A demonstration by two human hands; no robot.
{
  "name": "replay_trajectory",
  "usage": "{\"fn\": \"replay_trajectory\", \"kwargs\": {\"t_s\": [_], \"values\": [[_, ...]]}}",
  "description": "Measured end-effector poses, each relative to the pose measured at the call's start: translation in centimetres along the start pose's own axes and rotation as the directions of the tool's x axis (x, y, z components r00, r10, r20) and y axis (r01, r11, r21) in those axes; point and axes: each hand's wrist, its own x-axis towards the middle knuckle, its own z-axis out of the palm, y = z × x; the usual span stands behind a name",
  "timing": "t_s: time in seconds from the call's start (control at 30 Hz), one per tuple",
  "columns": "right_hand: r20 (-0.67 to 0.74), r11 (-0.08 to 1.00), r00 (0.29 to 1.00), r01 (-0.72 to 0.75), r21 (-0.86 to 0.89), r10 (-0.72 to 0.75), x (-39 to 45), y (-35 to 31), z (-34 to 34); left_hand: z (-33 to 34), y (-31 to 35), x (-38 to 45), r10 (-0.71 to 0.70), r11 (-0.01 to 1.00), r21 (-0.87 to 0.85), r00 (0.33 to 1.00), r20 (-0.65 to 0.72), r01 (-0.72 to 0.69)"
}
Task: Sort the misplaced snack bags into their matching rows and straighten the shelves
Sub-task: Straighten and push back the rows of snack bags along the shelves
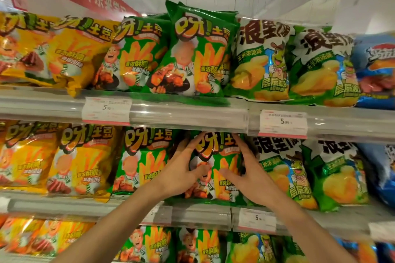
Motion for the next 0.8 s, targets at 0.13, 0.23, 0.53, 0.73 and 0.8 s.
{"fn": "replay_trajectory", "kwargs": {"t_s": [0.13,0.23,0.53,0.73,0.8], "values": [[0.01,0.998,1.0,0.016,0.059,-0.017,0.5,-0.1,0.2,0.0,0.2,-0.6,-0.029,0.999,0.016,0.999,-0.027,0.03],[0.027,0.999,0.999,0.025,0.02,-0.026,0.8,-0.4,0.7,-0.4,0.1,-1.0,-0.02,0.996,0.082,0.999,-0.05,0.024],[-0.184,0.889,0.968,0.074,-0.452,-0.173,0.1,-1.9,1.8,-3.6,-1.7,-3.7,0.264,0.899,0.421,0.915,-0.305,-0.119],[-0.193,0.728,0.942,0.073,-0.682,-0.276,1.2,-3.1,6.3,-6.0,-5.8,-4.3,0.29,0.681,0.732,0.912,-0.289,0.015],[-0.218,0.729,0.942,0.041,-0.683,-0.257,1.7,-3.2,7.5,-5.9,-7.0,-4.4,0.235,0.663,0.748,0.939,-0.251,0.034]]}}
